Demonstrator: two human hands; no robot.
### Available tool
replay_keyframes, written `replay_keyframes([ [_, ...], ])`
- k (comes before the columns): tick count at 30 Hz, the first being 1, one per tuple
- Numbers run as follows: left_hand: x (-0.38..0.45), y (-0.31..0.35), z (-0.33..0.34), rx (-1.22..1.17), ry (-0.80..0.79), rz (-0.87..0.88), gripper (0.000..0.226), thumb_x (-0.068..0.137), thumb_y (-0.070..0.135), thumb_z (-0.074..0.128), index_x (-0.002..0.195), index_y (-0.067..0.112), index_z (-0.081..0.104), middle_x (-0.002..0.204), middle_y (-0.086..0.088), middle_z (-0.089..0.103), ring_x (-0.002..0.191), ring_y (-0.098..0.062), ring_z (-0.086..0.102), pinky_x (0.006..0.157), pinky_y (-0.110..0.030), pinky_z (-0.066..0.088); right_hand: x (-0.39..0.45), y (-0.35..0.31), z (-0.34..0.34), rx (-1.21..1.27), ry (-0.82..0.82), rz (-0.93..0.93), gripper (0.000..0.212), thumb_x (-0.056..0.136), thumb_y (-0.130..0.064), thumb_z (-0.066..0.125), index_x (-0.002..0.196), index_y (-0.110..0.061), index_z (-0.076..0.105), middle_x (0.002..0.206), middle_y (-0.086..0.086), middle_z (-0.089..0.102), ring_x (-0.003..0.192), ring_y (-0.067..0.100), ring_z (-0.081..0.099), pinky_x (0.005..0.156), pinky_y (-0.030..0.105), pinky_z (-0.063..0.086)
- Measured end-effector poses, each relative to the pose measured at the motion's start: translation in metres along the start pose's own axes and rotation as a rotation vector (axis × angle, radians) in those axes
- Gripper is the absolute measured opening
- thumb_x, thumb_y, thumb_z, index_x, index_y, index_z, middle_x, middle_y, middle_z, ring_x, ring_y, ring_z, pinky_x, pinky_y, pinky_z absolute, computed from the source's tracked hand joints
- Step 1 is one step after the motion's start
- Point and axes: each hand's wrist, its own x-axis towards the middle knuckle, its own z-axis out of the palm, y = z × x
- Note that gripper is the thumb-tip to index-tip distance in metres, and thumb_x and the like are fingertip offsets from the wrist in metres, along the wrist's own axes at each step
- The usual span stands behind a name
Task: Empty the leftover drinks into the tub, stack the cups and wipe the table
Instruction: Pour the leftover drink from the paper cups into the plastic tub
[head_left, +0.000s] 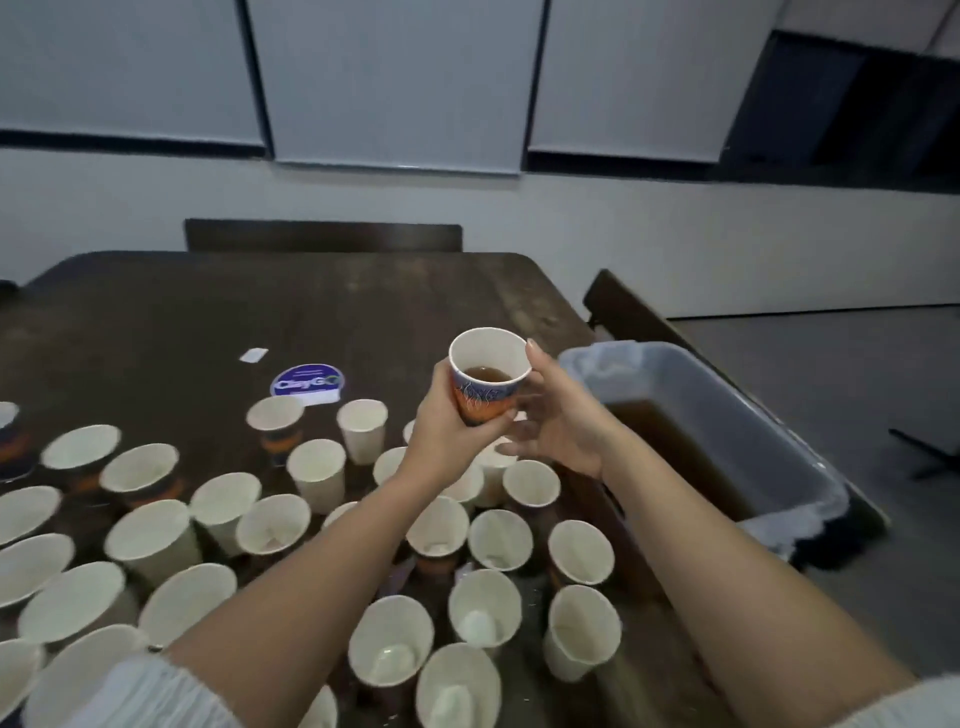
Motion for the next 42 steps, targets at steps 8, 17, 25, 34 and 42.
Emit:
replay_keyframes([
  [8,0.017,0.023,0.156,-0.034,-0.322,0.011,0.071,0.071,0.026,0.085,0.123,0.03,0.038,0.108,0.022,0.058,0.1,0.006,0.056,0.087,-0.006,0.044,-0.046,0.002,-0.144,0.093,0.237,-0.067,0.04,0.096,-0.045,0.048,0.118,-0.015,0.063,0.11,0.011,0.07,0.102,0.027,0.067,0.085,0.041,0.056],
  [17,0.021,-0.012,0.194,0.655,-0.388,-0.039,0.071,0.095,0.051,0.047,0.151,0.016,0.02,0.16,-0.003,0.016,0.148,-0.019,0.007,0.119,-0.048,0.004,-0.039,0.033,-0.217,-0.301,0.603,-0.14,0.033,0.095,-0.042,0.055,0.124,-0.027,0.054,0.118,-0.004,0.058,0.114,0.022,0.056,0.095,0.043,0.052],
  [25,0.016,-0.023,0.194,0.641,-0.395,-0.068,0.055,0.104,0.039,0.025,0.154,0.022,0.01,0.162,0.007,-0.007,0.149,-0.017,-0.007,0.118,-0.048,-0.003,-0.033,0.049,-0.234,-0.556,0.73,-0.189,0.062,0.087,-0.049,0.064,0.141,-0.028,0.043,0.142,0.003,0.045,0.118,0.024,0.056,0.099,0.047,0.05],
  [34,0.016,-0.025,0.194,0.627,-0.407,-0.076,0.053,0.104,0.037,0.025,0.153,0.022,0.012,0.162,0.007,-0.006,0.149,-0.017,-0.006,0.118,-0.048,-0.003,-0.032,0.052,-0.235,-0.629,0.764,-0.258,0.07,0.087,-0.043,0.068,0.147,-0.025,0.036,0.148,0.003,0.038,0.132,0.021,0.042,0.099,0.032,0.041],
  [42,0.016,-0.026,0.193,0.633,-0.414,-0.074,0.053,0.104,0.038,0.024,0.153,0.023,0.012,0.162,0.008,-0.007,0.149,-0.016,-0.007,0.118,-0.049,-0.004,-0.031,0.054,-0.231,-0.705,0.756,-0.273,0.074,0.086,-0.045,0.068,0.148,-0.025,0.033,0.148,0.003,0.035,0.134,0.021,0.039,0.102,0.037,0.042],
])
